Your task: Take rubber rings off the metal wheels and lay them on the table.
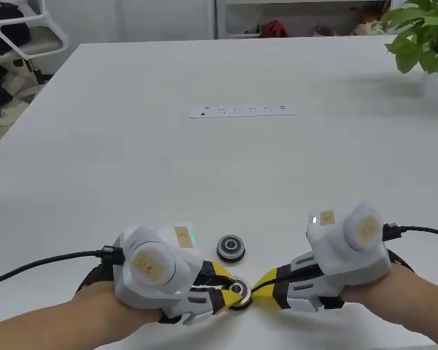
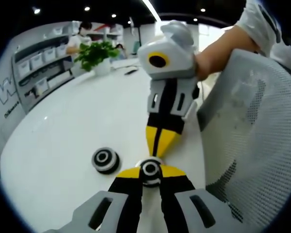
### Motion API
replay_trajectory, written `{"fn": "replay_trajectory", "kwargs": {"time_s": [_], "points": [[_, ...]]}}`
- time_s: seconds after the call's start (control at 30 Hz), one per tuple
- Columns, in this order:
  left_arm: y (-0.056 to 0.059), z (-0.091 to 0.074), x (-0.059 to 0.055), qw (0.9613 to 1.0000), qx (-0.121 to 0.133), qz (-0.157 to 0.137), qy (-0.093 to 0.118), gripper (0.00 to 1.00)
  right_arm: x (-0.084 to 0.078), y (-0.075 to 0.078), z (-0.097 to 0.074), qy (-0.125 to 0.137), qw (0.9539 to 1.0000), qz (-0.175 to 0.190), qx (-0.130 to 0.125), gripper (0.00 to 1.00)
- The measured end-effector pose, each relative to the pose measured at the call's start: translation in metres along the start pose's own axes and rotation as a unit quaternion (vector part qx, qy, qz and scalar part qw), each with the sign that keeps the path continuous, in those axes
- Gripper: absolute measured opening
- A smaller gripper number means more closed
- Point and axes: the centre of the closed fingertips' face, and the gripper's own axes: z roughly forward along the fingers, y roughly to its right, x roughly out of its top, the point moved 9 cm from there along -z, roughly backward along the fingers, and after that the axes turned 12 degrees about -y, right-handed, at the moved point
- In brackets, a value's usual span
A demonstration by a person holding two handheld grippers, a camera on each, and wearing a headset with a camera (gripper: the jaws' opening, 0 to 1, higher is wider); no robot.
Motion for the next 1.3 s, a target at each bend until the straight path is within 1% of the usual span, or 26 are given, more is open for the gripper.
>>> {"fn": "replay_trajectory", "kwargs": {"time_s": [0.07,0.1,0.17,0.3,0.4,0.5,0.7,0.73,0.77,0.97,1.1,1.3], "points": [[0.000,0.000,0.000,1.0000,0.001,0.000,-0.001,0.13,0.000,0.000,-0.001,0.002,0.9999,0.011,0.001,0.00],[0.000,0.000,0.000,1.0000,0.001,0.000,-0.001,0.13,0.000,0.002,-0.002,0.006,0.9999,0.016,-0.002,0.00],[0.000,-0.001,0.001,1.0000,0.002,0.000,-0.002,0.13,0.000,0.003,-0.004,0.014,0.9993,0.035,0.000,0.00],[0.000,-0.001,0.000,1.0000,0.003,-0.001,-0.001,0.13,0.000,0.003,-0.005,0.020,0.9983,0.055,0.004,0.00],[0.000,0.000,0.001,1.0000,0.004,-0.002,-0.002,0.13,0.000,0.004,-0.006,0.026,0.9968,0.076,0.007,0.00],[0.000,0.000,0.001,1.0000,0.006,-0.001,-0.004,0.13,0.002,0.005,-0.007,0.043,0.9944,0.096,0.015,0.00],[0.000,0.000,0.002,0.9999,0.010,-0.003,-0.007,0.13,0.003,0.005,-0.007,0.047,0.9936,0.102,0.017,0.00],[0.000,0.000,0.002,0.9999,0.011,-0.004,-0.008,0.12,0.004,0.003,-0.006,0.054,0.9926,0.106,0.025,0.00],[0.001,0.000,0.002,0.9999,0.011,-0.005,-0.009,0.12,0.004,0.004,-0.006,0.051,0.9931,0.104,0.020,0.00],[0.001,-0.001,0.002,0.9998,0.013,-0.006,-0.011,0.12,0.006,0.001,-0.006,0.049,0.9938,0.097,0.023,0.00],[0.002,-0.001,0.003,0.9998,0.015,-0.006,-0.014,0.12,0.009,-0.003,-0.005,0.049,0.9950,0.083,0.027,0.00],[0.002,-0.001,0.003,0.9998,0.015,-0.006,-0.015,0.12,0.011,-0.005,-0.003,0.051,0.9951,0.077,0.037,0.00]]}}
